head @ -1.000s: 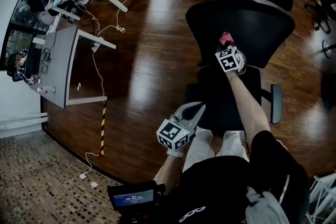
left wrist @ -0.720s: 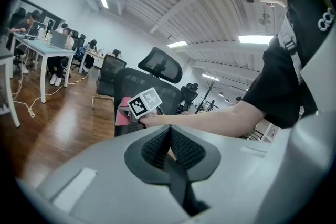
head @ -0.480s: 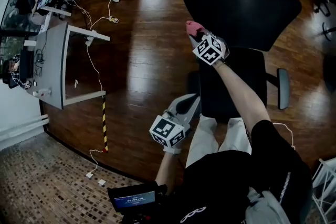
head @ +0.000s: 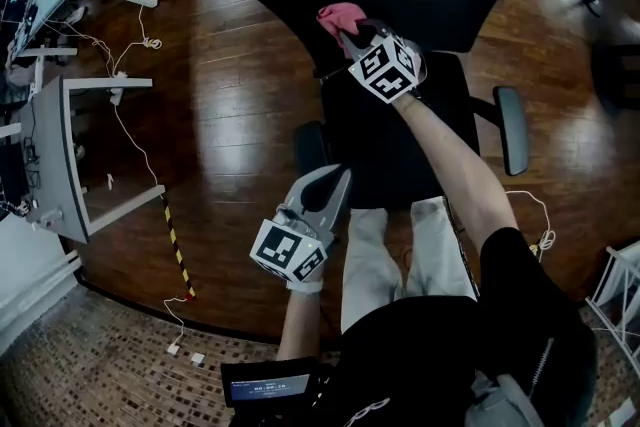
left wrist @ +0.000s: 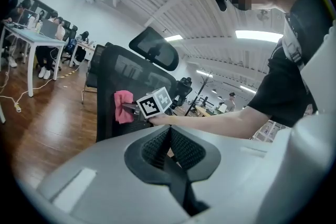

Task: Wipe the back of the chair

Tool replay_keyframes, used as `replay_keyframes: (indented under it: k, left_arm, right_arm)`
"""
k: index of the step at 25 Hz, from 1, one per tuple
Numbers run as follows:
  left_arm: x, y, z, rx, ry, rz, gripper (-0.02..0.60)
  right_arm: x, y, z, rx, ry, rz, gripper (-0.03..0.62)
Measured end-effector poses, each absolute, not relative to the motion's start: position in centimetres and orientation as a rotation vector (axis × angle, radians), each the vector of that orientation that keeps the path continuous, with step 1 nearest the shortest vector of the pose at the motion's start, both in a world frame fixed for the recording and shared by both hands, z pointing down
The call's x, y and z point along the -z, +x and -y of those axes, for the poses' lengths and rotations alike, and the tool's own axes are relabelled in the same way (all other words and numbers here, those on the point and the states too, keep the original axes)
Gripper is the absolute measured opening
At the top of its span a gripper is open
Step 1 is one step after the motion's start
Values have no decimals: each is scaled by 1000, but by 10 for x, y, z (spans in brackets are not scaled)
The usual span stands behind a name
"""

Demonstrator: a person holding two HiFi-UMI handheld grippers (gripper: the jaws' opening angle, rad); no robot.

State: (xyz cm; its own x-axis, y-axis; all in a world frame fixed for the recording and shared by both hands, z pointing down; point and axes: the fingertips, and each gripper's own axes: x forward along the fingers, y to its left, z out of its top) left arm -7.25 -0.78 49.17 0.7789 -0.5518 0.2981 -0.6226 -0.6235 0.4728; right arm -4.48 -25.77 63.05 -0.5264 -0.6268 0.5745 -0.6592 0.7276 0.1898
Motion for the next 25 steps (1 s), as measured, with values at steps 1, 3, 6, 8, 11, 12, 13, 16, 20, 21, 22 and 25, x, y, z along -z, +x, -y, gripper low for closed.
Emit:
replay_keyframes:
  k: [1, 3, 6, 8, 11, 12, 13, 16, 20, 21, 22, 25]
  left_arm:
    - [-495, -64, 10, -169, 2401, 871, -11]
    - [-503, -48, 14, -177, 2400, 860, -11]
    - [-516, -24, 13, -199, 2407, 827, -11]
    - [-525, -10, 10, -218, 2409, 805, -11]
    - [-535, 8, 8, -229, 2409, 782, -11]
    - [-538, 14, 7, -230, 2408, 776, -11]
    - [-542, 20, 6, -229, 2406, 770, -11]
    - [-552, 38, 1, -233, 2404, 736, -11]
    - [-565, 57, -3, -265, 2416, 680, -11]
    - [-567, 60, -5, -274, 2421, 670, -11]
    - [-569, 63, -6, -280, 2425, 662, -11]
    - [-571, 66, -8, -284, 2436, 652, -11]
  right_arm:
    - [-631, -31, 259, -69, 987, 2294, 43]
    - [-632, -3, 261, -70, 1019, 2285, 43]
    - [-634, 36, 262, -70, 1062, 2288, 43]
    - [-634, 63, 261, -77, 1103, 2279, 43]
    - [-635, 114, 263, -104, 1196, 2244, 43]
    - [-637, 132, 264, -110, 1227, 2228, 43]
    - [-638, 151, 265, -118, 1259, 2211, 43]
    - [-645, 203, 266, -147, 1342, 2162, 43]
    - [-652, 250, 266, -151, 1403, 2108, 43]
    - [-652, 260, 264, -154, 1421, 2093, 43]
    - [-652, 270, 262, -160, 1444, 2074, 43]
    - [-655, 306, 255, -207, 1554, 1976, 43]
